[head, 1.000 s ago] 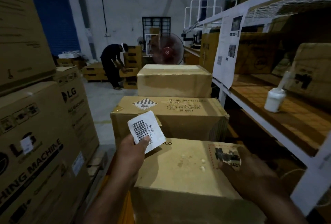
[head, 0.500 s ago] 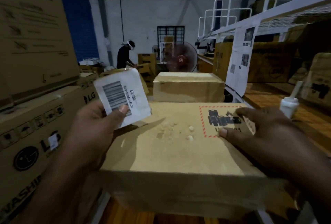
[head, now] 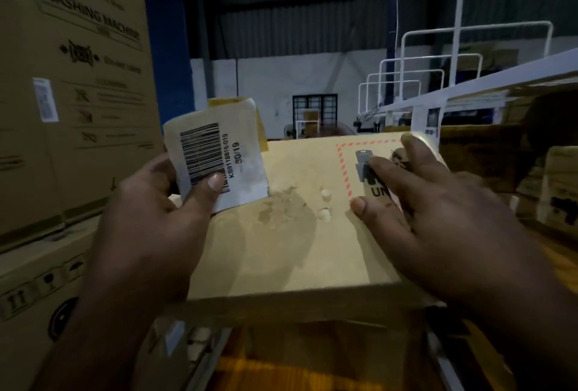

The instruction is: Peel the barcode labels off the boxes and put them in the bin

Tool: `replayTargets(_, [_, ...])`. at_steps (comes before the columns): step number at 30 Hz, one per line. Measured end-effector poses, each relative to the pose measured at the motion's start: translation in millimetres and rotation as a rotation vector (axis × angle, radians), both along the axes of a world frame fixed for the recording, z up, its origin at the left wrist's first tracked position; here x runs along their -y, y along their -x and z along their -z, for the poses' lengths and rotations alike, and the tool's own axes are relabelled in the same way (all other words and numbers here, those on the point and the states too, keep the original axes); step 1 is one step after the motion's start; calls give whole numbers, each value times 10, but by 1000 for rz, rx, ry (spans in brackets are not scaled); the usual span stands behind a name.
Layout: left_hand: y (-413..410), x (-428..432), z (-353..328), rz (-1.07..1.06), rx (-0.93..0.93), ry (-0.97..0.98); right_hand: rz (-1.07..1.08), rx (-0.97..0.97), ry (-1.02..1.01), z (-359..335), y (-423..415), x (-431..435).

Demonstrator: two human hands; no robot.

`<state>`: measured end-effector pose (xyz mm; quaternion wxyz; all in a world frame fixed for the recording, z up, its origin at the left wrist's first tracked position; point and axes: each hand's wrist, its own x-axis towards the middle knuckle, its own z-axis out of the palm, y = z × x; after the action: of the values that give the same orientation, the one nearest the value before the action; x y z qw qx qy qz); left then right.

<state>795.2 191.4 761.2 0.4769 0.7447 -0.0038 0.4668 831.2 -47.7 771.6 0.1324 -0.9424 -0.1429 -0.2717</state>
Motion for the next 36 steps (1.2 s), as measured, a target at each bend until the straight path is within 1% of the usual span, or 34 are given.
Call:
replayTargets(4, [-5, -47, -116, -28, 46, 42, -20, 14, 3, -72, 24, -13])
replayTargets(8, [-68, -60, -251, -106, 99, -2, -51, 14, -50, -102, -58, -34])
replayTargets(12, [-152, 32, -309, -158, 214, -74, -48, 62, -97, -73, -179, -27])
replayTargets(15, [-302, 120, -217, -138, 248, -96, -17, 118, -146, -14, -316, -9])
replayTargets(18, [-559, 147, -75, -110, 251, -94, 53, 200, -171, 91, -528, -1])
replayTargets(21, [-843, 114, 91, -120, 246, -100, 74, 280, -182, 267, -778, -10])
replayTargets(23, [-997, 87, 190, -132, 287, -162, 74, 284, -194, 413, -924, -24])
replayTargets(27, [-1234, -15, 413, -227, 403, -297, 83, 315, -217, 662, -1130, -66])
replayTargets(29, [-1311, -82, 525, -190, 417, -272, 77, 344, -213, 735, -1171, -120])
replayTargets(32, [-1361, -175, 670, -121, 343, -175, 92, 411, -199, 838, -1178, -229])
replayTargets(34, [-1336, -204, 705, -42, 287, -26, 111, 464, -193, 927, -1170, -301])
replayTargets(36, [-1294, -221, 712, 18, 279, 101, 128, 503, -160, 1039, -1185, -371])
